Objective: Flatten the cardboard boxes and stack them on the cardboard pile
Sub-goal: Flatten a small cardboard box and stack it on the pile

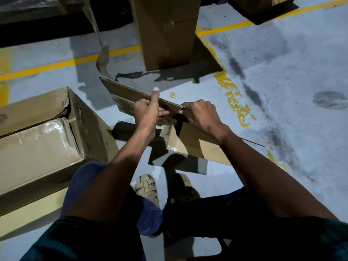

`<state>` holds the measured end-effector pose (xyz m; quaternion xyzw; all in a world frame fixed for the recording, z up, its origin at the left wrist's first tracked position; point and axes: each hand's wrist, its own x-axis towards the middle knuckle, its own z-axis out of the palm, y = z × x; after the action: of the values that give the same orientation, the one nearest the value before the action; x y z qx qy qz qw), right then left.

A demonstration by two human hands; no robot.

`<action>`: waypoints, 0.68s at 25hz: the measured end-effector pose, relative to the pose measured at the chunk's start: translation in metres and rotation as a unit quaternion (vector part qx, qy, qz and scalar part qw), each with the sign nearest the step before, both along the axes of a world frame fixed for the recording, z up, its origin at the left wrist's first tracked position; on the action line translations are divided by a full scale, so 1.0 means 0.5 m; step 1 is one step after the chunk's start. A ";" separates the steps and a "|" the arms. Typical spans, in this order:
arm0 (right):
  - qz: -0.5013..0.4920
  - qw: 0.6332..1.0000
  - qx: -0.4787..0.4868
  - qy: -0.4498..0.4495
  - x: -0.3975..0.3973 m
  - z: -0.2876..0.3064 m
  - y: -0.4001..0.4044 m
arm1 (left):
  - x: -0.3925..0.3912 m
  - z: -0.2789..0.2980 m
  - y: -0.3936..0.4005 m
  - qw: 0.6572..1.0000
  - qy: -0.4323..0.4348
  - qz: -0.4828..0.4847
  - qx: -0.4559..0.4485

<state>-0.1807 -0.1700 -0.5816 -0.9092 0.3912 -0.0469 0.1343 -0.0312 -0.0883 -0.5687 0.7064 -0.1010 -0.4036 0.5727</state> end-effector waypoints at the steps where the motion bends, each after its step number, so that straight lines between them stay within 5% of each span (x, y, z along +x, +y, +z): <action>1: -0.001 1.000 -0.004 -0.015 -0.004 0.004 -0.004 | -0.003 0.002 0.000 1.000 0.002 -0.012 -0.014; 5: -0.032 0.997 0.012 -0.070 -0.022 0.011 -0.015 | -0.012 -0.013 0.003 0.999 0.027 -0.030 -0.006; 8: -0.085 0.990 0.043 -0.108 -0.046 0.011 -0.030 | -0.001 -0.041 0.006 0.989 -0.050 -0.040 0.134; 10: -0.124 0.981 0.057 -0.135 -0.058 0.013 -0.041 | 0.002 -0.041 0.008 0.974 0.009 -0.096 0.204; 13: -0.189 0.956 0.090 -0.206 -0.063 0.009 -0.060 | -0.023 -0.023 0.006 0.962 0.105 -0.200 0.155; 17: -0.266 0.900 0.163 -0.305 -0.061 -0.010 -0.072 | -0.036 -0.013 -0.007 0.981 0.014 -0.178 0.071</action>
<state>-0.2113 -0.2060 -0.5864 -0.6779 0.5607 -0.2910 0.3760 -0.0490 -0.0918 -0.5755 0.7105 -0.1877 -0.5151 0.4412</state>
